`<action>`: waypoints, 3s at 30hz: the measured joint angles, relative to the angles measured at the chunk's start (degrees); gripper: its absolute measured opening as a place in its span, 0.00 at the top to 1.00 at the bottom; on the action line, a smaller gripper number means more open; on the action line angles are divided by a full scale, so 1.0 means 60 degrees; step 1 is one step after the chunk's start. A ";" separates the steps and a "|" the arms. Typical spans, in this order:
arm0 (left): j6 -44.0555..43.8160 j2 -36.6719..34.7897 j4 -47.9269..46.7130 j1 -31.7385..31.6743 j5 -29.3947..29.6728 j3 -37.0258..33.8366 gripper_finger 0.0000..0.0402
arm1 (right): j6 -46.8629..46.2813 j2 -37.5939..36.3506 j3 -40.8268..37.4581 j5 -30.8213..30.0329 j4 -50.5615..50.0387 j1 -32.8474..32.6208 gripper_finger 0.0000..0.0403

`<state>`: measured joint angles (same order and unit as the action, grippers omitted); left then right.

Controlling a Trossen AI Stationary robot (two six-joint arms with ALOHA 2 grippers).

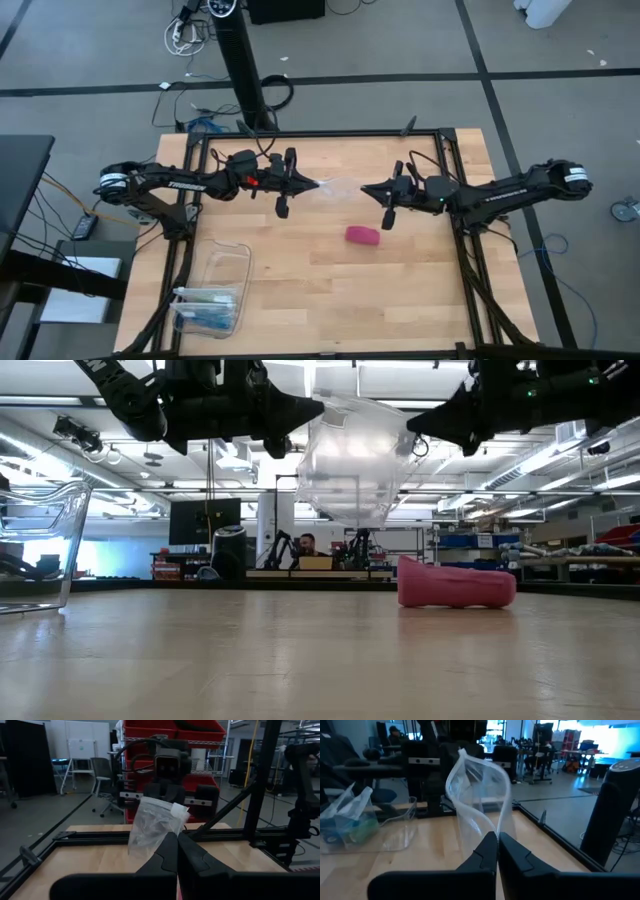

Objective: Roll bandage
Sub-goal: Put the rolled pink bandage into the transparent zip bag

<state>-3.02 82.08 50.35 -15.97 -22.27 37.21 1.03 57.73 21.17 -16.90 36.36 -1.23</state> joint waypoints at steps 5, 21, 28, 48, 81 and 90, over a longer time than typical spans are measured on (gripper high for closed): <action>-0.0042 0.0000 -0.0015 0.0000 0.0198 0.0000 1.00 | 0.0323 0.0575 0.0780 0.0627 -0.0076 0.0101 0.99; -0.0016 0.0000 -0.0208 0.0270 0.0829 0.0029 1.00 | 0.1353 0.3386 0.4724 0.2317 -0.3225 0.0897 1.00; 0.0030 0.0008 -0.0385 0.0288 0.1297 0.0045 1.00 | 0.1577 0.4224 0.5491 0.2618 -0.3440 0.0941 1.00; 0.0410 0.0291 -0.0144 0.0170 0.1391 0.0026 1.00 | 0.1186 0.3553 0.5824 0.2380 -0.6475 0.0822 0.99; 0.0476 0.0284 -0.0492 -0.0284 0.0982 0.0026 1.00 | -0.2572 0.1906 0.5574 0.0769 -1.1857 -0.1235 0.34; 0.0494 0.0280 -0.0506 -0.0280 0.0800 0.0026 1.00 | -0.4233 0.1917 0.3312 0.0442 -1.0082 -0.1981 0.32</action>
<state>-0.05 83.77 47.31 -17.65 -17.47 37.36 -24.36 69.23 41.05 -14.25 -24.13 -13.12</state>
